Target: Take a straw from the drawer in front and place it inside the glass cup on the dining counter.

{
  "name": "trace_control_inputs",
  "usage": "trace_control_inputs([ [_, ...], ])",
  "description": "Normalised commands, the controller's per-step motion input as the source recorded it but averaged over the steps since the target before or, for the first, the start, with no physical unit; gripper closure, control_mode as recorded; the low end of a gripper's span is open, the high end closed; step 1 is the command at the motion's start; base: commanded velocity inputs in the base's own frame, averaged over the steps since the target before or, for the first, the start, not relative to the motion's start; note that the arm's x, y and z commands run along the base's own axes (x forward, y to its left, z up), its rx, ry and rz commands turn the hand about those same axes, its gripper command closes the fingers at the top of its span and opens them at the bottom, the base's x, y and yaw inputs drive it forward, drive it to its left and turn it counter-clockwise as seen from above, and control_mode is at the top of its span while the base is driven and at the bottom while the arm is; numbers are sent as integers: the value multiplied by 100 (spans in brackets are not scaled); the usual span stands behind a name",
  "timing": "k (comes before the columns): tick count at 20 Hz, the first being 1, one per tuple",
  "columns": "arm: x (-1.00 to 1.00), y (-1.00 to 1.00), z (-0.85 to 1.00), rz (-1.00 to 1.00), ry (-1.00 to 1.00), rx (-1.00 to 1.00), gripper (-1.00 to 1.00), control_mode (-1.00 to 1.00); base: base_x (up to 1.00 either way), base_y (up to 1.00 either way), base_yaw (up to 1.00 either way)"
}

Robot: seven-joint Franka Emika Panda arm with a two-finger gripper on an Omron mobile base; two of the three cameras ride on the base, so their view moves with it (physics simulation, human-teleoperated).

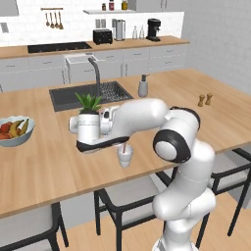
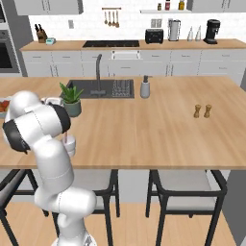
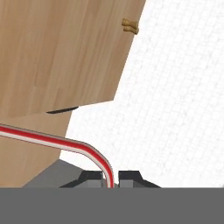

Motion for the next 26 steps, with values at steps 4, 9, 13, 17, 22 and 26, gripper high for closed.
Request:
trace_control_inputs([
  [4,24,0,0,0,0,-3,100,-100,0,0,0],
  [9,25,0,0,0,0,-3,100,-100,0,0,0],
  [13,19,6,-12,0,0,-2,100,-100,0,0,0],
  [17,16,6,-25,0,0,-1,100,-100,0,0,0],
  [22,11,8,-33,0,0,0,100,-100,0,0,0],
  [26,4,4,-38,0,0,0,100,-100,0,0,0],
])
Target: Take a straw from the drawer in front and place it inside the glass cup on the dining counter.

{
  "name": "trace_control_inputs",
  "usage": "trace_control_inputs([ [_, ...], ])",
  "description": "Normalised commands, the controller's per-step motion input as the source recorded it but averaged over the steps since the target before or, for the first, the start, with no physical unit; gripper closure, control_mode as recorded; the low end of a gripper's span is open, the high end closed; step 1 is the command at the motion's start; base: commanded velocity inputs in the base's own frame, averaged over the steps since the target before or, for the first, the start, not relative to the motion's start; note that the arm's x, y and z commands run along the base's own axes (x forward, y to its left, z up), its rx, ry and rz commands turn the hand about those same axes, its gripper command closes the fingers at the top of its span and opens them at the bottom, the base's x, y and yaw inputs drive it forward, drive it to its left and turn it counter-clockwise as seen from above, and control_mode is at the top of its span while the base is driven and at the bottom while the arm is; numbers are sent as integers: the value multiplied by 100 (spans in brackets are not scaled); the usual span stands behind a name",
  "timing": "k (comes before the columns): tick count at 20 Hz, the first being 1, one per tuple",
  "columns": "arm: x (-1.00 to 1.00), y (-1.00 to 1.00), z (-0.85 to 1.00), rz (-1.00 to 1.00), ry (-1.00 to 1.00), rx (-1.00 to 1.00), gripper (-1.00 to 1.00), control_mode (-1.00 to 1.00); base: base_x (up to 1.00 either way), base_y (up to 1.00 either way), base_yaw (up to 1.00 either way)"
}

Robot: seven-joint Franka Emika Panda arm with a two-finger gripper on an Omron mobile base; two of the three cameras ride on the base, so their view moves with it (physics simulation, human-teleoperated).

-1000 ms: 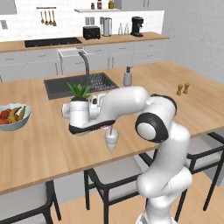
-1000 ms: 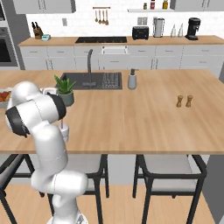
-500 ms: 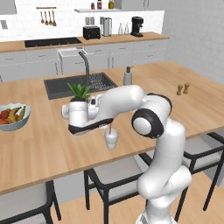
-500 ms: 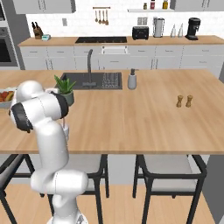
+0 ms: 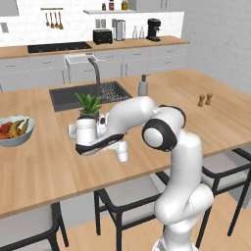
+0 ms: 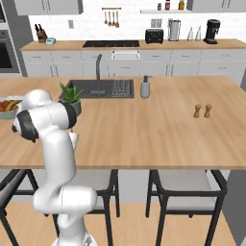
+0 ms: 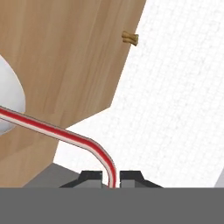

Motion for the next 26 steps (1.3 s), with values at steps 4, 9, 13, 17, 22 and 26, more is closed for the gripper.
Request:
trace_control_inputs([
  [4,-46,0,-9,-1,0,0,100,-100,0,0,0],
  [9,-86,0,0,-4,0,0,100,-100,0,0,0],
  [13,-53,0,0,-3,0,0,100,-100,0,0,0],
  [17,-7,0,0,-3,0,0,100,-100,0,0,0],
  [22,18,0,-1,-3,0,0,100,-100,0,0,0],
  [26,46,0,-4,0,-1,0,100,-100,0,0,0],
])
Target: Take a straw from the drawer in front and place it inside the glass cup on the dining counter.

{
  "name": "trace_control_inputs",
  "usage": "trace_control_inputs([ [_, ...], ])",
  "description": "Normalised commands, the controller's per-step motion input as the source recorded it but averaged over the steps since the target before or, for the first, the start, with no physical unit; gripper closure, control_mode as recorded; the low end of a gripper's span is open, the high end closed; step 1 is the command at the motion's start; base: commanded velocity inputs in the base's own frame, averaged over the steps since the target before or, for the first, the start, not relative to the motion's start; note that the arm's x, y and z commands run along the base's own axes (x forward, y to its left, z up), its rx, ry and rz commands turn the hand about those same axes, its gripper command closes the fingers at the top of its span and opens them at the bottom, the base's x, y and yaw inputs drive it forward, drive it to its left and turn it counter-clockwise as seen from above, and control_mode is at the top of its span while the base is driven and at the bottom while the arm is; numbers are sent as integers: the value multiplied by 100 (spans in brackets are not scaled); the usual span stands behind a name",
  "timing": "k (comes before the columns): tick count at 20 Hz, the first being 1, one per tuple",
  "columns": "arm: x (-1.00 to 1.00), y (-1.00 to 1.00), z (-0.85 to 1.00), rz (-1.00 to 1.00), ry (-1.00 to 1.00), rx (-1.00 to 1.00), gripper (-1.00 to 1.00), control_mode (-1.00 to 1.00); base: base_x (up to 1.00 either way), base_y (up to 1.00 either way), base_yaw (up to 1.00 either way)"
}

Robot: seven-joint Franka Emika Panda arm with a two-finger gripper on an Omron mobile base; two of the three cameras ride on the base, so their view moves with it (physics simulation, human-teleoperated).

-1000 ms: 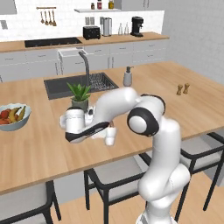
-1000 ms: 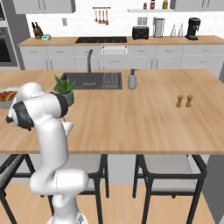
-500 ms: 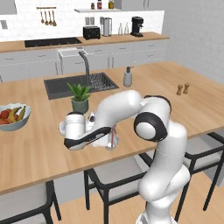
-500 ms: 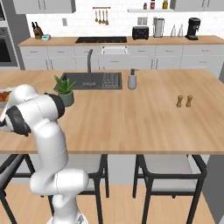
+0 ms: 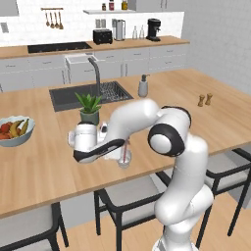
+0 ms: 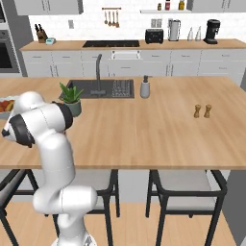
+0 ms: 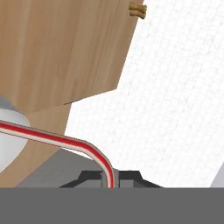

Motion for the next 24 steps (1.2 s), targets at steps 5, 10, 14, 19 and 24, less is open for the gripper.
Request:
trace_control_inputs([
  [5,25,0,-1,0,-8,-1,100,-100,0,0,0],
  [10,0,0,-6,0,-9,-1,100,-100,0,0,0],
  [14,14,0,-5,0,-10,0,100,-100,0,0,0],
  [19,16,0,-7,0,-10,-1,100,-100,0,0,0],
  [24,-9,0,-4,0,-3,0,-100,-100,0,0,0],
])
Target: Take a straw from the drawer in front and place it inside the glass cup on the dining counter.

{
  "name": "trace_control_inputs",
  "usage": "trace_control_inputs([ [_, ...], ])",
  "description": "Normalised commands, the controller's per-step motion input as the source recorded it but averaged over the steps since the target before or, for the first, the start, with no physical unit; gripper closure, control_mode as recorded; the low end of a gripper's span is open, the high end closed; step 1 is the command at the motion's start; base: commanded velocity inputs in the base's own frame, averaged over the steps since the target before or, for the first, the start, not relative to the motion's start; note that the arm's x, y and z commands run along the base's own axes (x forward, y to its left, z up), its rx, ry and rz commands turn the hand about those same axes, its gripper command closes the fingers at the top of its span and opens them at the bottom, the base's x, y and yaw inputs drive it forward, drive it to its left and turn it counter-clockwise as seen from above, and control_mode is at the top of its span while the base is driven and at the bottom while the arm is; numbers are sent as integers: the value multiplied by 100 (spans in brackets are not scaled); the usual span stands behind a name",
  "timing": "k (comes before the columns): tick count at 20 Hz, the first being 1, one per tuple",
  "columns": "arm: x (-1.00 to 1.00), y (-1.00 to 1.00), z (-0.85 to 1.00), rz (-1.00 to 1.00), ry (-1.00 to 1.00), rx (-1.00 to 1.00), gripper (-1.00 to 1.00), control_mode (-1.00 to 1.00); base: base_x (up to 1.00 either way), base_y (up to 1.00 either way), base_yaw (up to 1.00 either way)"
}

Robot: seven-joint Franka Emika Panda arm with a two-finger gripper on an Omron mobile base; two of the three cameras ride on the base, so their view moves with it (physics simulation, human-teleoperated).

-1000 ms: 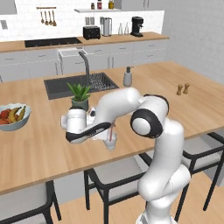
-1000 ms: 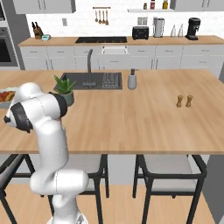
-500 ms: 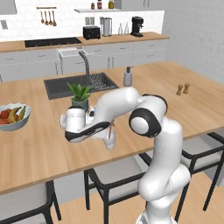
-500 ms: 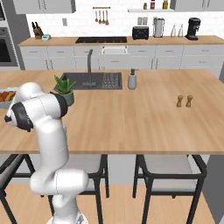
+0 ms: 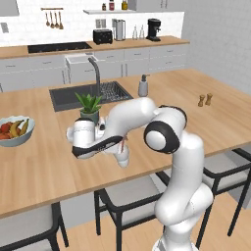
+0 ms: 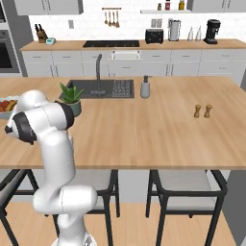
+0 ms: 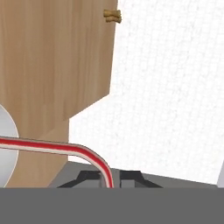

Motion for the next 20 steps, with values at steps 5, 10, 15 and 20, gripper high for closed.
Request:
trace_control_inputs([
  [5,-19,0,0,0,-2,0,-100,-100,0,0,0],
  [10,-4,0,0,0,-6,0,-100,-100,0,0,0],
  [15,0,0,5,0,-4,0,-100,-100,0,0,0],
  [20,0,0,27,0,0,6,-100,-100,0,0,0],
])
